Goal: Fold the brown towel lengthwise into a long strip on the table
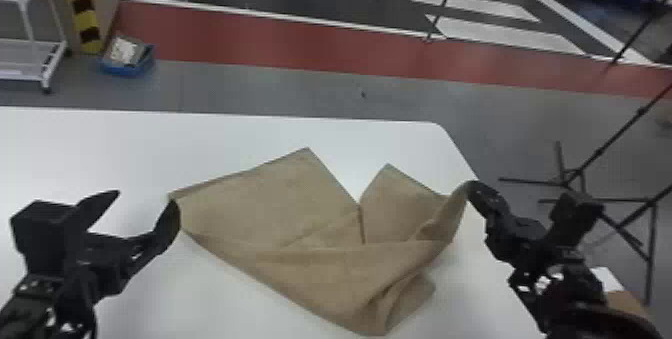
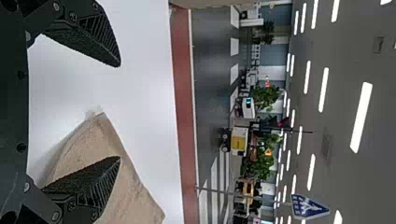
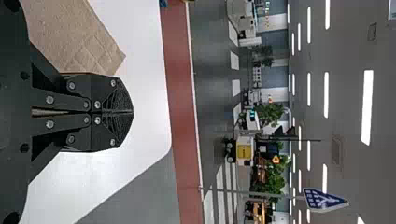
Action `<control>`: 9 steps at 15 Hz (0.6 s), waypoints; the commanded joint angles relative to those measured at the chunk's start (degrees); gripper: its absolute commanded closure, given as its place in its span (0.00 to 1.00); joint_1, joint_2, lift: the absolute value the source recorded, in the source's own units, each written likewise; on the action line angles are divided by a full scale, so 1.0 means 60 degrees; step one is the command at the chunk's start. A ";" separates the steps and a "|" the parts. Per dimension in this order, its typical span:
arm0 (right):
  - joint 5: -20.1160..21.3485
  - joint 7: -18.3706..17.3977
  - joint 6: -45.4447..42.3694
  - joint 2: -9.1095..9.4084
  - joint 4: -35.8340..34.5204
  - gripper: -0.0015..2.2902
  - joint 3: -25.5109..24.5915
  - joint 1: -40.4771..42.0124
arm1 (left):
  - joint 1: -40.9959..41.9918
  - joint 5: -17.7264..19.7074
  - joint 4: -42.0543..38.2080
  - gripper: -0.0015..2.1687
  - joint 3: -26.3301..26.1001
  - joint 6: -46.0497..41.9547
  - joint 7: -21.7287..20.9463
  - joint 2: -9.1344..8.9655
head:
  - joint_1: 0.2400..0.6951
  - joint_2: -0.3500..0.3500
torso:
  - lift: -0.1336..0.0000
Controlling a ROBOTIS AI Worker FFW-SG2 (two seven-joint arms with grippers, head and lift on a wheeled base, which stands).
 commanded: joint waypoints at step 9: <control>0.0802 -0.0186 -0.0243 0.0249 -0.0069 0.62 0.2334 0.0045 | -0.2099 0.0263 0.2578 0.16 -0.1069 0.0046 -0.0346 -0.0475 | 1.00 0.07 | 0.12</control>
